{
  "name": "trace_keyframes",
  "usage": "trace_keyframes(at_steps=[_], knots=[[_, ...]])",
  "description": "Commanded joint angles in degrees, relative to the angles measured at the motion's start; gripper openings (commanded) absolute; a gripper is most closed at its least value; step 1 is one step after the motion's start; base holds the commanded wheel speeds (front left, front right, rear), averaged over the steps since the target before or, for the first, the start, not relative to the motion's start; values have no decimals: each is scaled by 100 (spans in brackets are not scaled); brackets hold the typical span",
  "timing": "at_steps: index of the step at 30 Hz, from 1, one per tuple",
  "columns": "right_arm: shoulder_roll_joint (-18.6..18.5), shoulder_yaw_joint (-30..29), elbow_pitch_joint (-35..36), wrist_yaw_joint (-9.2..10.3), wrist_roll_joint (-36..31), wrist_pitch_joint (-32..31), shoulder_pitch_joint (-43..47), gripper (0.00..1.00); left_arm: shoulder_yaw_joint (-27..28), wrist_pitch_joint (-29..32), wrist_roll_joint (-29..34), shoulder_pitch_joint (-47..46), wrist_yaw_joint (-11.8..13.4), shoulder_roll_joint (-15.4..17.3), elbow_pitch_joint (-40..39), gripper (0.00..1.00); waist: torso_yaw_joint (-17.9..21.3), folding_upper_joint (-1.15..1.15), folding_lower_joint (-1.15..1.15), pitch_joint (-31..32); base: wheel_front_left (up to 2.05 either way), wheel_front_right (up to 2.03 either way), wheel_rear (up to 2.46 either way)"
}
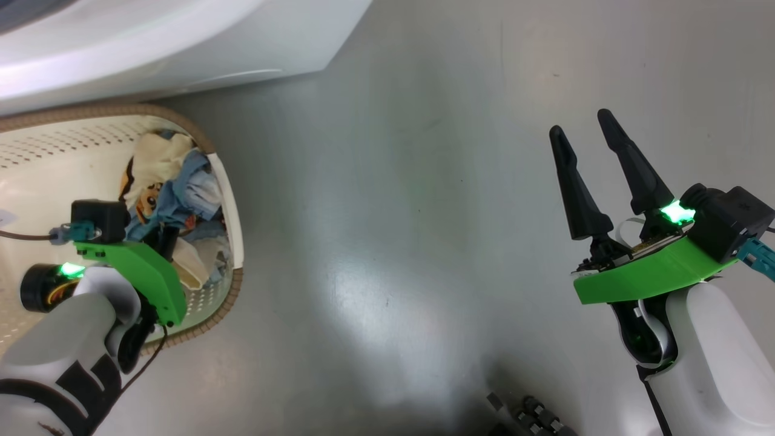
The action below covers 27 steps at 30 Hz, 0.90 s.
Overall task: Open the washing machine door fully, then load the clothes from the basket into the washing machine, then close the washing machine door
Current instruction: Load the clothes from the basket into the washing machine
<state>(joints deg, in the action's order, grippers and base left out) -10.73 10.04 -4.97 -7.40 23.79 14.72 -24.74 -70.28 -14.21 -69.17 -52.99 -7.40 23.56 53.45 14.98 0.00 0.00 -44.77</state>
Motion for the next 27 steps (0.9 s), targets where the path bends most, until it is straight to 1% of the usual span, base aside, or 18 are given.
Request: trace_keyframes(at_steps=[1,5,8,13,16,17,19,27], knots=[[-50,71,128,-9,-4,28,178,100,51,-62,-110,-44,-9,122,-10,0,-47,0,0,61,0,0,0],[-51,42,101,-9,-15,28,165,100,67,-73,-328,-36,-9,94,-26,0,-144,0,0,194,0,0,0],[-38,15,53,-9,-25,28,173,100,281,-76,-327,32,-9,78,-71,0,-232,0,0,358,0,0,0],[-17,-68,-23,-9,-19,28,207,100,1127,-77,-69,329,-9,59,-215,0,-373,0,0,666,0,0,0],[-18,-95,-66,-9,-14,28,278,100,1680,-78,261,630,-9,50,-401,0,-452,0,0,897,0,0,0],[-27,-116,-94,-9,-10,28,343,100,2094,-78,495,854,-9,29,-542,0,-504,0,0,1058,0,0,0],[-33,-139,-122,-9,-4,28,416,100,2473,-78,754,1098,-9,11,-671,0,-542,0,0,1230,0,0,0],[-107,-210,-249,-9,7,28,771,100,3669,-78,1675,2003,-9,-152,-1180,0,-706,0,0,1917,0,0,0]])
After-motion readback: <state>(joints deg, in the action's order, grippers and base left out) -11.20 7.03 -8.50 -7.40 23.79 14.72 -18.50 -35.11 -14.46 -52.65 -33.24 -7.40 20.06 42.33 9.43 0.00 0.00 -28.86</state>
